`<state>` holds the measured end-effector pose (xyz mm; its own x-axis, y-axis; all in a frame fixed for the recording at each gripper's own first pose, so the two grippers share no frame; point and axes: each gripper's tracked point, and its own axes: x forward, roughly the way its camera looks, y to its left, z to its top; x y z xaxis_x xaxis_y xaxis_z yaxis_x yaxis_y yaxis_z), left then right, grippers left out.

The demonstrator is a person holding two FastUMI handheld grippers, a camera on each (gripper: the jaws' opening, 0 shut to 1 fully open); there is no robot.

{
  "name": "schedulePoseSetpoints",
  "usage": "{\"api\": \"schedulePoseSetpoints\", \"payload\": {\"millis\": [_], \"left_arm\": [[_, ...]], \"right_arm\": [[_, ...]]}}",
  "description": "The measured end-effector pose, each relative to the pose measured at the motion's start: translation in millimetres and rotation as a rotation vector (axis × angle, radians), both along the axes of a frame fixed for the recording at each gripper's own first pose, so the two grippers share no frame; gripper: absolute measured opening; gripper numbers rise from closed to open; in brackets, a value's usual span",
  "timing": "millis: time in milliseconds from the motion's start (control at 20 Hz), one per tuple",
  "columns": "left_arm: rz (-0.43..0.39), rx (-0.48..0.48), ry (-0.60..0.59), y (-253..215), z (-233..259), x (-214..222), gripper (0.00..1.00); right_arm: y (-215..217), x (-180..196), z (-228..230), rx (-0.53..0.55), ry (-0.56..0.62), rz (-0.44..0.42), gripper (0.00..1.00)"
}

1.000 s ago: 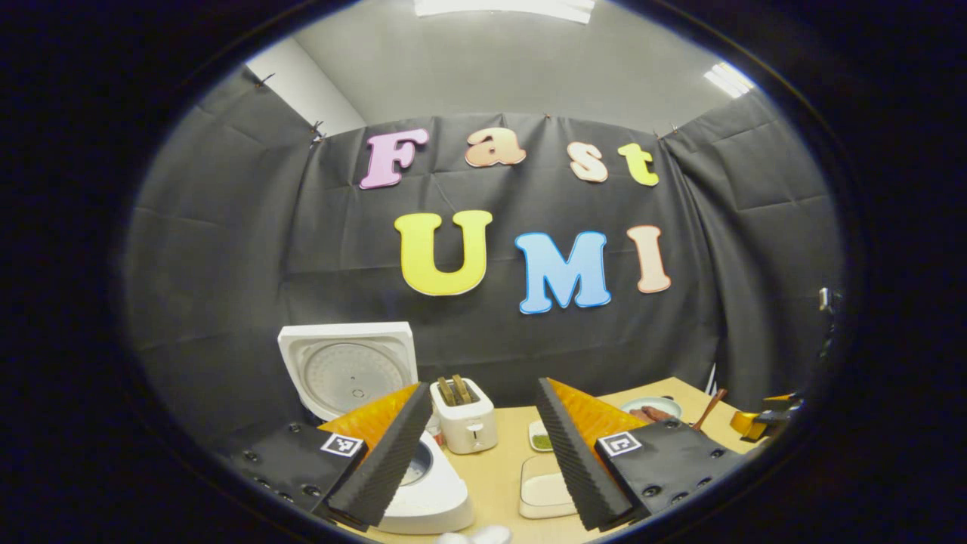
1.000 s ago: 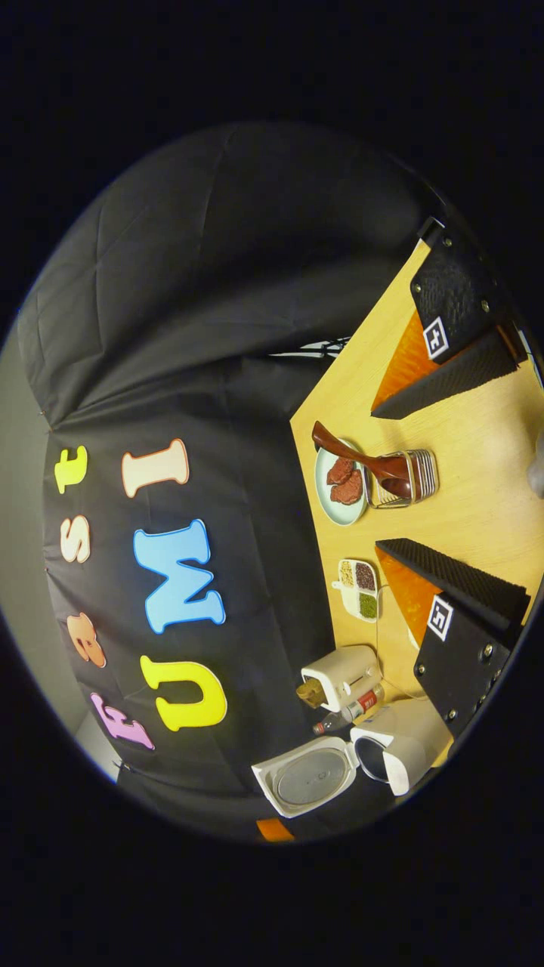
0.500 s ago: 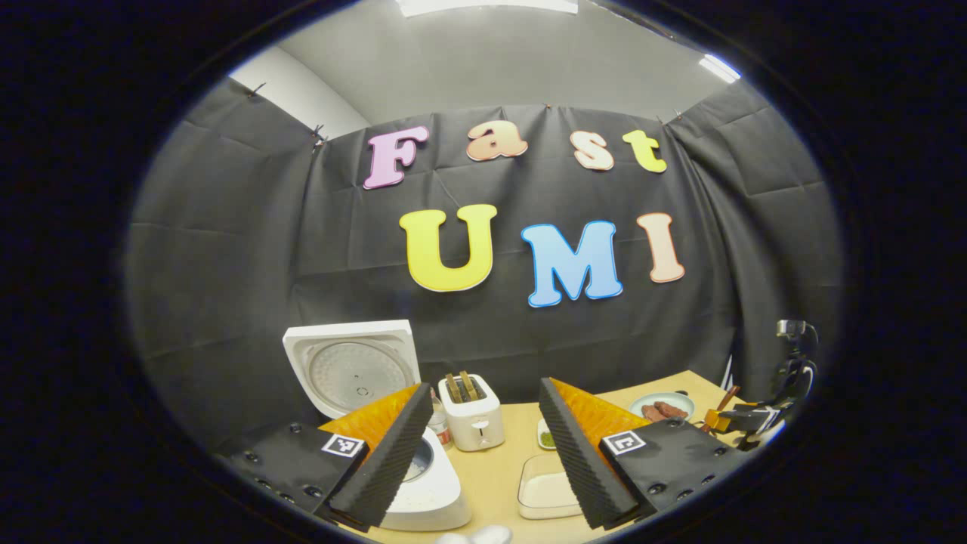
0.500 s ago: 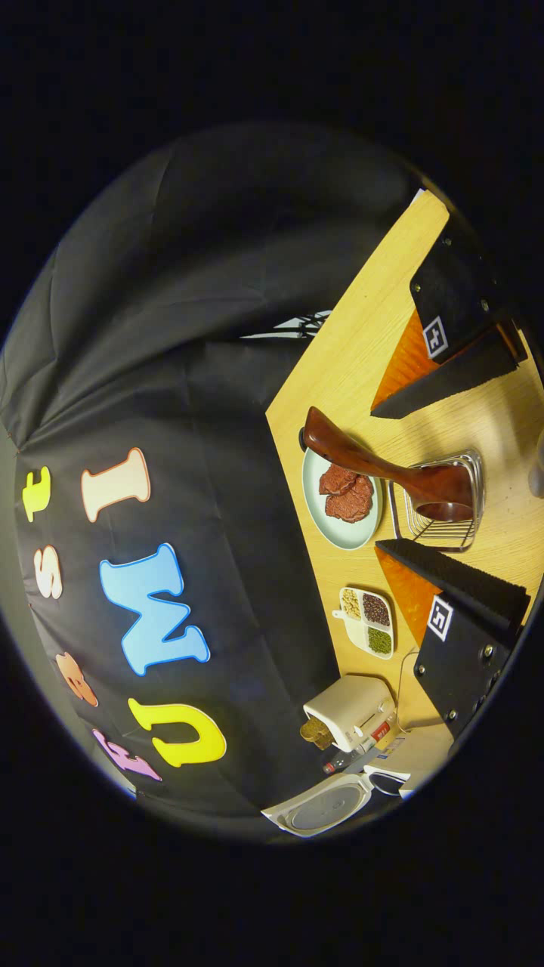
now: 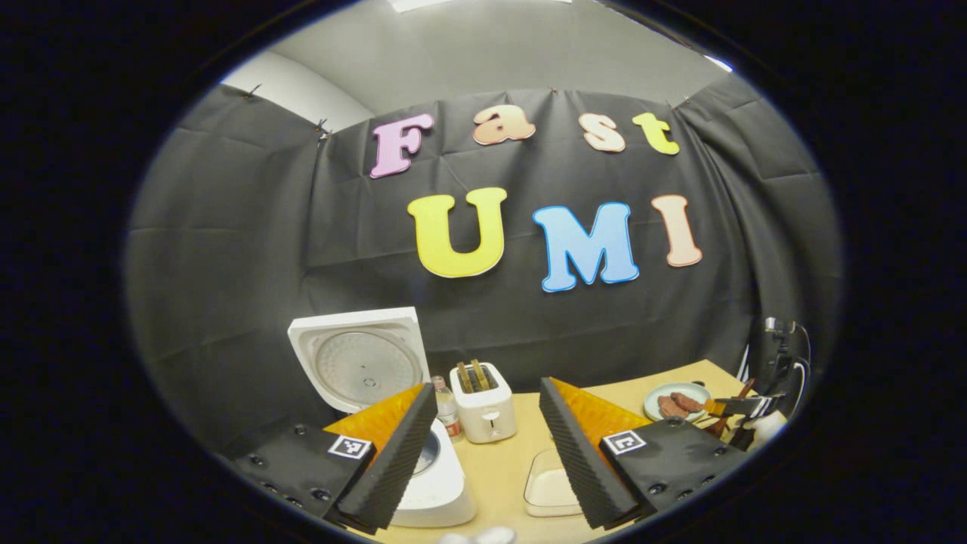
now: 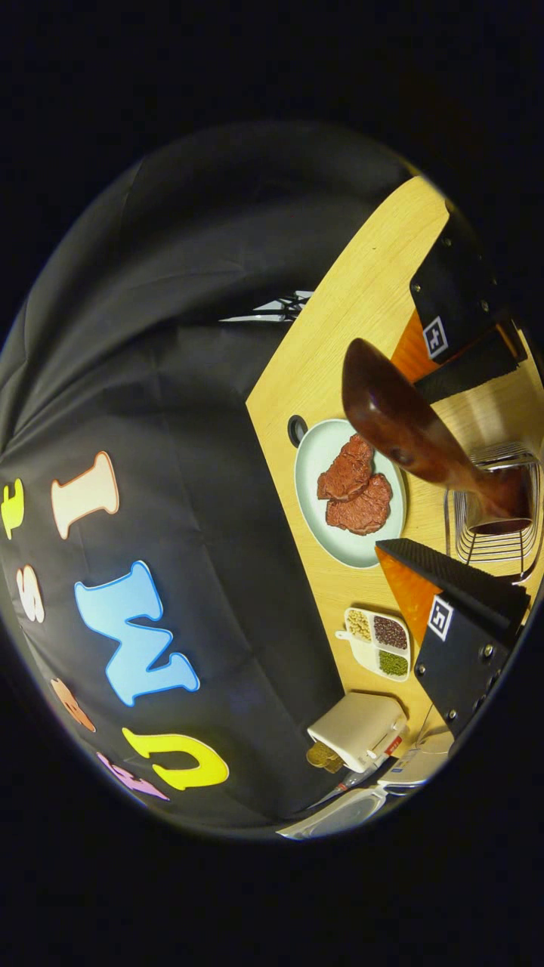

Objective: Close the left gripper, press the button to open the rice cooker; take a wooden spoon from the chopstick holder with the right hand, scoop a spoonful of rice and pour it into the rice cooker, then put the wooden spoon back into the chopstick holder.

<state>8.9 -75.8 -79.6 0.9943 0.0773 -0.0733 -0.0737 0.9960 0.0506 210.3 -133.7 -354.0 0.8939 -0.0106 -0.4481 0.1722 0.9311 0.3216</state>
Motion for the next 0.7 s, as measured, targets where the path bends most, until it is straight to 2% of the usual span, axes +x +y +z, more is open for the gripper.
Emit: {"api": "schedulePoseSetpoints", "payload": {"millis": [100, 150, 200, 300, 400, 550, 600, 650, 700], "left_arm": [[0.002, 0.008, -0.005, -1.6, 2.0, 0.0, 0.99], [0.0, 0.01, -0.006, -2.7, 2.1, 0.3, 0.99], [-0.004, 0.011, -0.007, -4.0, 2.6, 0.8, 0.98], [-0.002, 0.016, -0.008, -3.2, 3.7, 1.3, 0.96], [-0.003, 0.015, -0.008, -2.9, 2.4, 1.2, 0.92], [-0.002, 0.016, -0.005, -0.9, 1.9, 1.3, 0.93], [-0.003, 0.015, -0.005, -1.0, 2.3, 1.2, 0.94], [-0.003, 0.017, -0.006, -0.8, 1.8, 1.3, 0.94], [-0.005, 0.018, -0.007, -0.7, 2.6, 1.1, 0.95]], "right_arm": [[-2.1, 1.4, -3.3, 0.002, 0.001, -0.005, 0.84], [-0.4, -0.2, -1.5, 0.009, 0.003, 0.001, 0.65], [-3.3, -1.9, 0.8, 0.002, 0.005, -0.013, 0.67], [-7.4, -2.0, 0.7, 0.007, 0.015, -0.023, 0.26], [-2.0, 0.7, -0.6, 0.032, 0.022, -0.015, 0.22], [1.2, -0.9, 0.2, 0.065, 0.029, -0.017, 0.18], [0.9, -1.1, 0.5, 0.045, 0.028, -0.014, 0.17], [1.7, 0.9, 3.4, 0.046, 0.016, -0.004, 0.22], [1.2, -1.8, 2.6, 0.039, 0.018, -0.007, 0.17]]}}
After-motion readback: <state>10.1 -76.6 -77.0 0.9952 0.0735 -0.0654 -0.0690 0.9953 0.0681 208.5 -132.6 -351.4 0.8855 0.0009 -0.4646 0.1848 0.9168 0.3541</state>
